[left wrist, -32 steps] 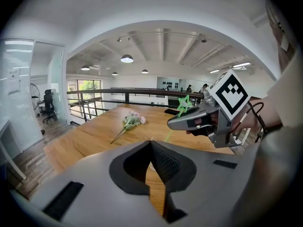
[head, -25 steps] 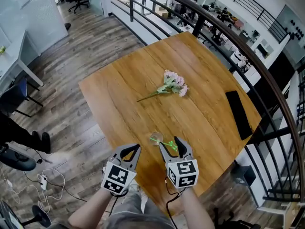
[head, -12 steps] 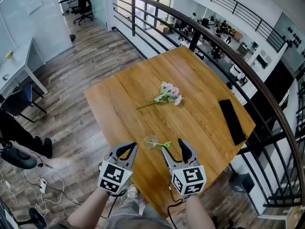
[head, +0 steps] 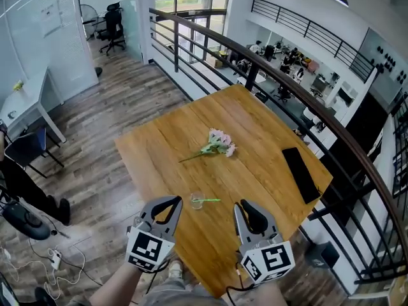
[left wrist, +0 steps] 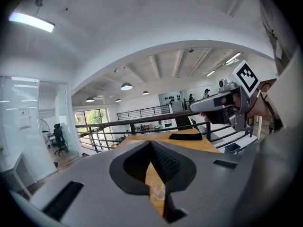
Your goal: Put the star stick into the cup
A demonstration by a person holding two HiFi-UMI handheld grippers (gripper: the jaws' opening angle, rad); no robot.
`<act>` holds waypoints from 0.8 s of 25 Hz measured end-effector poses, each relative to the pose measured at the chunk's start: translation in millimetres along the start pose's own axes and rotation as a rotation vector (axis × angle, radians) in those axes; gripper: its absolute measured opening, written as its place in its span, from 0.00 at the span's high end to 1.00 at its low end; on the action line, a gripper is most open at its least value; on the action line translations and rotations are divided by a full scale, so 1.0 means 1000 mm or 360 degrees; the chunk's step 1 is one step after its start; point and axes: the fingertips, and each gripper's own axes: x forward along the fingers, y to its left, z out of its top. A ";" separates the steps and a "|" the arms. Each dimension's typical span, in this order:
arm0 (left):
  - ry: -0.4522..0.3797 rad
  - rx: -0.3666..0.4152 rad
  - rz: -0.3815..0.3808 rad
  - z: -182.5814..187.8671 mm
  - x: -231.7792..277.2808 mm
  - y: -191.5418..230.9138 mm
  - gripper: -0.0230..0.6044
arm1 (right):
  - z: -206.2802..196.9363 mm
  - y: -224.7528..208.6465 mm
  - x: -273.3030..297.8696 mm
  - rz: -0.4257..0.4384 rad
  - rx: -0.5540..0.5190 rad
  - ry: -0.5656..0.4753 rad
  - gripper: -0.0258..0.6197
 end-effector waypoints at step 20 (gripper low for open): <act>-0.0065 0.0011 -0.0053 0.018 -0.051 -0.050 0.94 | -0.009 0.033 -0.081 0.0068 -0.0005 0.0052 0.91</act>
